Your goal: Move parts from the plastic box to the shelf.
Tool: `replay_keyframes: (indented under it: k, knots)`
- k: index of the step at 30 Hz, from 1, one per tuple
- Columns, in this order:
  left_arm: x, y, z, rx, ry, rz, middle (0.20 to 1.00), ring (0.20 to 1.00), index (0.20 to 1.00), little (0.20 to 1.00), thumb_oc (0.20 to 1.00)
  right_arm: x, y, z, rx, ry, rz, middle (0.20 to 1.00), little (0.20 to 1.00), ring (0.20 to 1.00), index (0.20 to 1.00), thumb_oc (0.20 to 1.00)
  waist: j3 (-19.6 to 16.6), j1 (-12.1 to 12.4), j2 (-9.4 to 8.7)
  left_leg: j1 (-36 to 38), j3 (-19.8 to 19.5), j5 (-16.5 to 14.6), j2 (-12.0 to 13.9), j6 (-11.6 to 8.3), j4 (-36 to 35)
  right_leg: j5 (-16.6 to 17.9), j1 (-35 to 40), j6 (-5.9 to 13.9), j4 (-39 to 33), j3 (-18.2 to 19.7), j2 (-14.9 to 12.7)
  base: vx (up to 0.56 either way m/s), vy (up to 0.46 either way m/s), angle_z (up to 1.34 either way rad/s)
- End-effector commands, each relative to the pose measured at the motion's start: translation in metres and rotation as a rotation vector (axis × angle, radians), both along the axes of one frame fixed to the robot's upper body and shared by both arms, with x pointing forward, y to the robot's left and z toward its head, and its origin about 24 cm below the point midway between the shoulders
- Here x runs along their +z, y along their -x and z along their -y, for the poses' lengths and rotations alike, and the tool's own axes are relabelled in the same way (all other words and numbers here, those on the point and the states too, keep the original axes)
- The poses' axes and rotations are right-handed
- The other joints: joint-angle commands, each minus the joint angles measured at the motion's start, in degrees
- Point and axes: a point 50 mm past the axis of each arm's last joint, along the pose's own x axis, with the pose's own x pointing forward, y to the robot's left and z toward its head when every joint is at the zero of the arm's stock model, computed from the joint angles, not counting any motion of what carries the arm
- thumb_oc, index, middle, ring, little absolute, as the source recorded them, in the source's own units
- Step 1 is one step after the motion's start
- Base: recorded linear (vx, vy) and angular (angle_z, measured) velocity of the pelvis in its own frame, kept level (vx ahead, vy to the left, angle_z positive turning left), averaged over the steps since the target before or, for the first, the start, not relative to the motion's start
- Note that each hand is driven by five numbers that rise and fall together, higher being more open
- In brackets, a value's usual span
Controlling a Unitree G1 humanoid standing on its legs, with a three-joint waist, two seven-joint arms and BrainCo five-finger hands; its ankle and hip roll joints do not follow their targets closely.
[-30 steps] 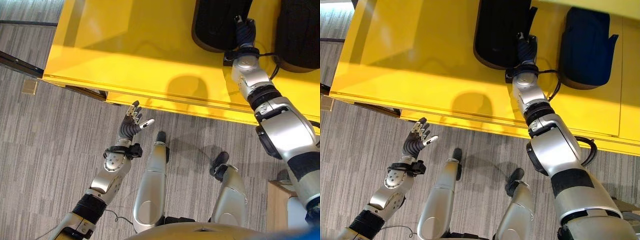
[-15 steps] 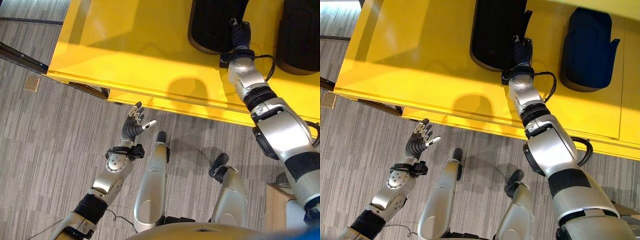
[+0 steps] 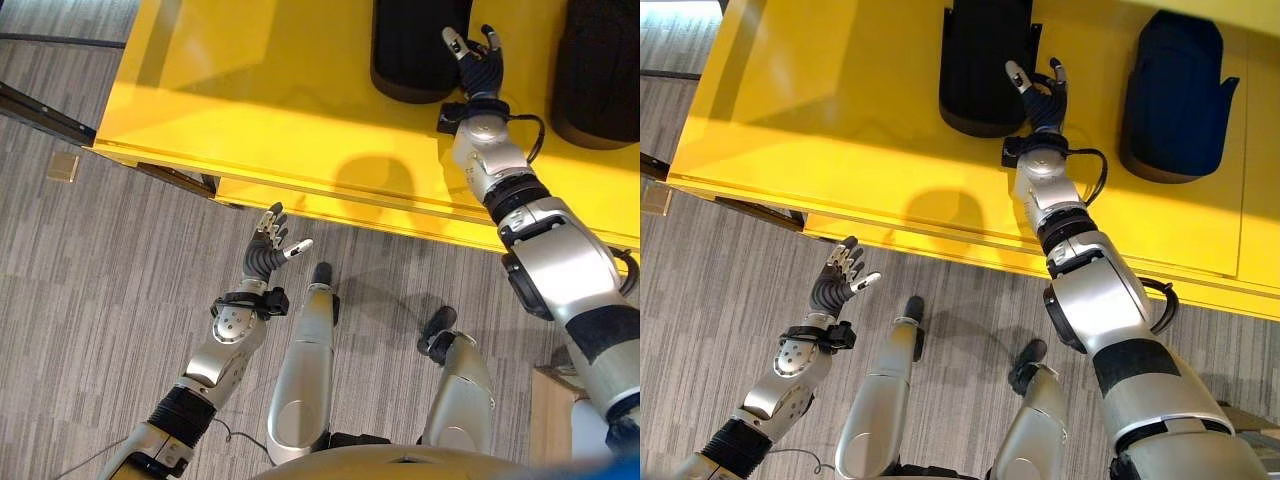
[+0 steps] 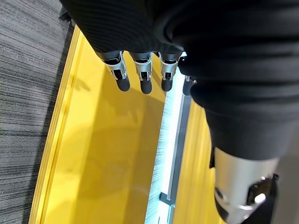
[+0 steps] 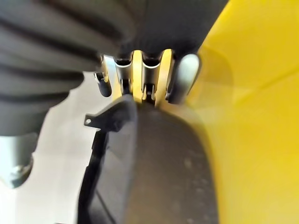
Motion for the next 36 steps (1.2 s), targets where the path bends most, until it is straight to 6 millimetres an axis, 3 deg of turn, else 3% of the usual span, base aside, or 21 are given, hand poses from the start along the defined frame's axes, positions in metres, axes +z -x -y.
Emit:
replay_keyframes:
  k: [1, 17, 18, 20, 21, 23, 24, 25, 26, 27, 28, 30, 31, 36]
  knots:
    - [0.023, -0.006, -0.006, 0.028, 0.019, 0.106, 1.0, 1.0, 1.0, 1.0, 1.0, -0.03, 0.002, -0.001, 0.001, -0.024, -0.084, 1.0, 1.0, 1.0, 1.0, 1.0, 5.0, 1.9, -0.48, -1.1, 1.3, 0.7, 3.3, -0.79, -0.8, -3.0, 7.9, 2.16, 0.9, 2.9, -0.9, 0.0, 0.0, 0.0]
    - [0.014, 0.001, -0.019, 0.108, 0.018, 0.072, 1.0, 1.0, 1.0, 1.0, 1.0, -0.038, 0.036, -0.002, 0.061, 0.004, 0.096, 1.0, 1.0, 1.0, 1.0, 1.0, 5.0, -1.6, -2.26, 0.1, 2.0, 0.6, 4.5, -0.97, -1.3, -2.9, 8.0, 2.11, 0.9, 3.5, -0.5, 0.0, 0.0, -0.01]
    - [0.016, 0.001, -0.02, 0.114, 0.016, 0.079, 1.0, 1.0, 1.0, 1.0, 1.0, -0.034, 0.043, 0.001, 0.059, 0.008, 0.143, 1.0, 1.0, 1.0, 1.0, 1.0, 5.1, -2.0, -2.32, -0.3, 2.1, 2.3, 4.3, -0.53, -1.9, -1.5, 7.5, 1.72, 0.4, 3.3, -0.7, -0.08, 0.009, -0.02]
    - [0.016, 0.001, -0.021, 0.119, 0.012, 0.084, 1.0, 1.0, 1.0, 1.0, 1.0, -0.033, 0.05, 0.004, 0.055, 0.011, 0.18, 1.0, 1.0, 1.0, 1.0, 1.0, 5.1, -2.3, -2.42, -0.1, 2.0, 2.3, 4.4, -0.49, -2.0, -1.6, 7.7, 1.78, 0.4, 3.4, -0.7, 0.0, -0.025, -0.03]
    - [0.016, 0.002, -0.021, 0.123, 0.01, 0.084, 1.0, 1.0, 1.0, 1.0, 1.0, -0.033, 0.054, 0.005, 0.053, 0.015, 0.191, 1.0, 1.0, 1.0, 1.0, 1.0, 5.0, -2.4, -2.54, 0.7, 1.9, 0.7, 4.6, -0.86, -1.6, -2.8, 8.2, 2.2, 0.9, 3.7, -0.6, 0.08, -0.054, -0.04]
    - [0.018, 0.003, -0.023, 0.132, 0.001, 0.094, 1.0, 1.0, 1.0, 1.0, 1.0, -0.025, 0.071, 0.011, 0.034, 0.024, 0.285, 1.0, 1.0, 1.0, 1.0, 1.0, 4.8, -2.8, -2.68, 1.4, 2.0, 0.8, 4.8, -0.83, -1.8, -3.1, 8.8, 2.28, 0.8, 3.7, -0.7, 0.01, -0.044, -0.1]
    - [0.019, 0.003, -0.023, 0.133, -0.002, 0.101, 1.0, 1.0, 1.0, 1.0, 1.0, -0.023, 0.074, 0.012, 0.029, 0.027, 0.307, 1.0, 1.0, 1.0, 1.0, 1.0, 5.0, -2.8, -2.63, 0.9, 2.0, 2.3, 4.5, -0.43, -2.2, -1.9, 8.3, 1.86, 0.4, 3.5, -0.8, 0.01, -0.04, -0.11]
    - [0.018, 0.004, -0.023, 0.133, -0.004, 0.098, 1.0, 1.0, 1.0, 1.0, 1.0, -0.023, 0.078, 0.012, 0.028, 0.025, 0.323, 1.0, 1.0, 1.0, 1.0, 1.0, 4.6, -2.9, -2.75, 1.6, 2.0, 0.7, 4.7, -0.79, -1.9, -3.1, 8.8, 2.28, 0.8, 3.8, -0.7, -0.08, 0.006, -0.06]
    - [0.019, 0.004, -0.023, 0.13, -0.008, 0.102, 1.0, 1.0, 1.0, 1.0, 1.0, -0.021, 0.08, 0.012, 0.029, 0.022, 0.338, 1.0, 1.0, 1.0, 1.0, 1.0, 4.6, -2.9, -2.65, 1.2, 2.1, 2.2, 4.5, -0.39, -2.3, -1.9, 8.4, 1.88, 0.5, 3.5, -0.9, 0.08, -0.038, -0.02]
    - [0.018, 0.004, -0.023, 0.131, -0.008, 0.1, 1.0, 1.0, 1.0, 1.0, 1.0, -0.022, 0.08, 0.012, 0.03, 0.023, 0.336, 1.0, 1.0, 1.0, 1.0, 1.0, 4.4, -2.9, -2.76, 1.8, 2.0, 0.7, 4.8, -0.78, -2.0, -3.1, 8.9, 2.3, 0.9, 3.8, -0.7, -0.08, 0.011, -0.02]
    - [0.019, 0.005, -0.024, 0.13, -0.013, 0.104, 1.0, 1.0, 1.0, 1.0, 1.0, -0.019, 0.087, 0.01, 0.043, 0.011, 0.371, 1.0, 1.0, 1.0, 1.0, 1.0, 4.3, -3.1, -2.79, 1.3, 2.0, 2.2, 4.6, -0.4, -2.2, -2.0, 8.5, 1.86, 0.5, 3.6, -0.9, 0.08, -0.038, -0.02]
    - [0.019, 0.005, -0.024, 0.129, -0.016, 0.103, 1.0, 1.0, 1.0, 1.0, 1.0, -0.019, 0.09, 0.009, 0.054, 0.008, 0.379, 1.0, 1.0, 1.0, 1.0, 1.0, 4.0, -3.1, -2.92, 1.8, 2.0, 0.6, 4.8, -0.8, -1.9, -3.2, 9.0, 2.28, 0.8, 3.8, -0.8, 0.0, 0.0, 0.0]
    - [0.021, 0.005, -0.025, 0.129, -0.027, 0.11, 1.0, 1.0, 1.0, 1.0, 1.0, -0.019, 0.095, 0.008, 0.07, -0.004, 0.399, 1.0, 1.0, 1.0, 1.0, 1.0, 4.0, -3.2, -2.87, 1.3, 2.1, 2.3, 4.6, -0.42, -2.3, -2.0, 8.7, 1.85, 0.4, 3.5, -0.9, -0.08, 0.005, 0.02]
    - [0.037, 0.008, -0.032, 0.16, -0.109, 0.197, 1.0, 1.0, 1.0, 1.0, 1.0, -0.024, 0.115, 0.006, 0.141, -0.035, 0.448, 1.0, 1.0, 1.0, 1.0, 1.0, 3.4, -3.6, -3.23, 2.1, 2.3, 2.4, 4.8, -0.49, -2.8, -1.8, 9.3, 2.03, 0.0, 3.5, -1.0, -0.02, 0.002, 0.0]
